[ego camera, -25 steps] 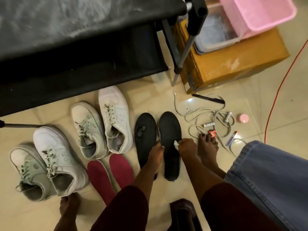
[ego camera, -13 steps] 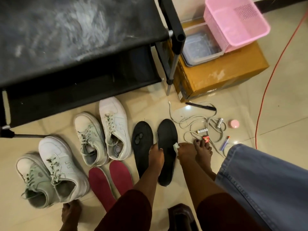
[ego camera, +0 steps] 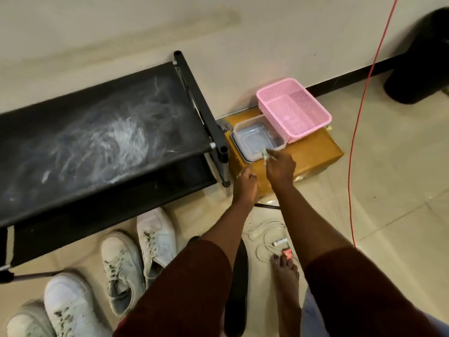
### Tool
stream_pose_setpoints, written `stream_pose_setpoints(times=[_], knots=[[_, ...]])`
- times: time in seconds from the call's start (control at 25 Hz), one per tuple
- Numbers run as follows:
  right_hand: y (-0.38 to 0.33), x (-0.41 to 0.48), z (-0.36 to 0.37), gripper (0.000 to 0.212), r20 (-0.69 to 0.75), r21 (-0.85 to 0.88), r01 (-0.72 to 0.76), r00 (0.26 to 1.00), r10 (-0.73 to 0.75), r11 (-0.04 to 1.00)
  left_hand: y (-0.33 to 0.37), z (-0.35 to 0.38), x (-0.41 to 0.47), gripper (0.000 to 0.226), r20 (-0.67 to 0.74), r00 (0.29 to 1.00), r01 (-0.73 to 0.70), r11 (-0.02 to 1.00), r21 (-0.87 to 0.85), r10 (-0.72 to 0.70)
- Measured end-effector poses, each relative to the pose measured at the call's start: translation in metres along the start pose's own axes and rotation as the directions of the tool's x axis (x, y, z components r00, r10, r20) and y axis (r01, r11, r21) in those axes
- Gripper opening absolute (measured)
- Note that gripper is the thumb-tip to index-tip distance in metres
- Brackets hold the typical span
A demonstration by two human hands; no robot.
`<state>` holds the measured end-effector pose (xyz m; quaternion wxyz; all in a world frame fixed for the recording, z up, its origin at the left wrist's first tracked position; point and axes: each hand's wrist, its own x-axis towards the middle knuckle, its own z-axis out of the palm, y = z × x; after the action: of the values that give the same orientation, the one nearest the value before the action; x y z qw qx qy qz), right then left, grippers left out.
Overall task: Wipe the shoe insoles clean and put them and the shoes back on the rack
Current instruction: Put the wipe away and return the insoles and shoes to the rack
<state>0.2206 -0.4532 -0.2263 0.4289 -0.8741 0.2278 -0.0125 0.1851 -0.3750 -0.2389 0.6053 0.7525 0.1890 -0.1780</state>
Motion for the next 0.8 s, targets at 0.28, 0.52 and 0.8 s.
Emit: stream_pose_setpoints(times=[0.28,0.52,0.8], knots=[[0.002,0.077,0.034,0.030,0.117,-0.314,0.252,0.967,-0.226,0.915,-0.019,0.008,0.042,0.046,0.030,0.999,-0.034,0.997,-0.068,0.036],[0.003,0.051,0.027,0.034,-0.166,-0.106,0.139,0.974,-0.155,0.985,-0.039,-0.002,0.036,0.043,0.006,0.998,-0.065,0.996,-0.063,0.066],[0.057,-0.100,0.043,0.022,-0.124,-0.062,0.084,0.988,-0.091,0.995,-0.091,-0.021,-0.057,0.041,-0.112,0.993,0.029,0.998,-0.052,-0.035]])
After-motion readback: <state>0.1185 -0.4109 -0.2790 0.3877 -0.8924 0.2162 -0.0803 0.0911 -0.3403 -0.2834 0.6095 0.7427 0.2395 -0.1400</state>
